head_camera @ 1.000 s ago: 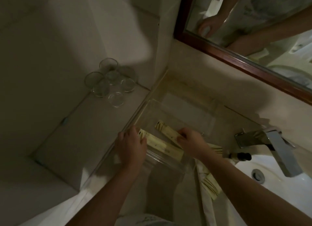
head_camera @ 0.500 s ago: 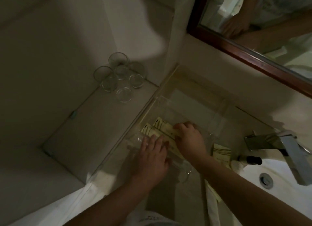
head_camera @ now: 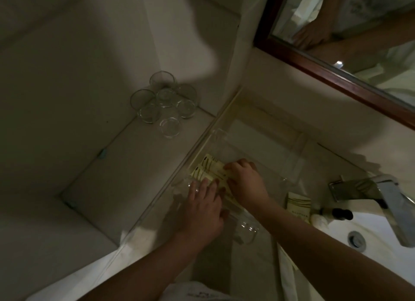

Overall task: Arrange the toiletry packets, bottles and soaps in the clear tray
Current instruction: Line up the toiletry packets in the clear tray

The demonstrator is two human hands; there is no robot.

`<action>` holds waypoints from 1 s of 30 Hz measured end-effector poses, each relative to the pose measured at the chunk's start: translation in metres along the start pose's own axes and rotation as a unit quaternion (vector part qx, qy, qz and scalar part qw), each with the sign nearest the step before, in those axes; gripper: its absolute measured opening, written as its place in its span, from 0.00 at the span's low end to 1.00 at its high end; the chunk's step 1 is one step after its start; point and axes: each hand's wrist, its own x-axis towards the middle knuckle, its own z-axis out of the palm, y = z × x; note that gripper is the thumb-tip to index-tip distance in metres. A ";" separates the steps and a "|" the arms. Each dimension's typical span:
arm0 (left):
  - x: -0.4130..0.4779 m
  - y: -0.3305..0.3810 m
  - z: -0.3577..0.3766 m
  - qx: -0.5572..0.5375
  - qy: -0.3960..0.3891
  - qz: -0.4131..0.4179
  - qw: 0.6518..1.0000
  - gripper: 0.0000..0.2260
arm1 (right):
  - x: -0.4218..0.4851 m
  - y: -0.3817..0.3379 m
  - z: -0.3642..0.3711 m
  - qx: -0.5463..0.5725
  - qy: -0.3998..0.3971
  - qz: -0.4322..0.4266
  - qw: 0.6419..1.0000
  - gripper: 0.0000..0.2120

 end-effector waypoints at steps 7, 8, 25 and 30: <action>-0.001 0.002 0.002 0.009 -0.025 -0.008 1.000 0.24 | -0.006 -0.004 -0.001 -0.001 0.013 0.023 1.000 0.15; -0.002 0.002 0.001 0.009 -0.032 -0.010 0.999 0.25 | -0.006 -0.007 -0.002 -0.004 0.013 0.028 1.000 0.15; 0.013 0.129 -0.034 -0.174 0.020 0.188 0.966 0.14 | -0.200 0.108 -0.028 0.132 0.256 0.248 0.925 0.09; 0.046 0.175 -0.028 -0.070 -0.025 0.217 0.973 0.12 | -0.222 0.126 -0.011 0.141 0.165 0.304 0.927 0.19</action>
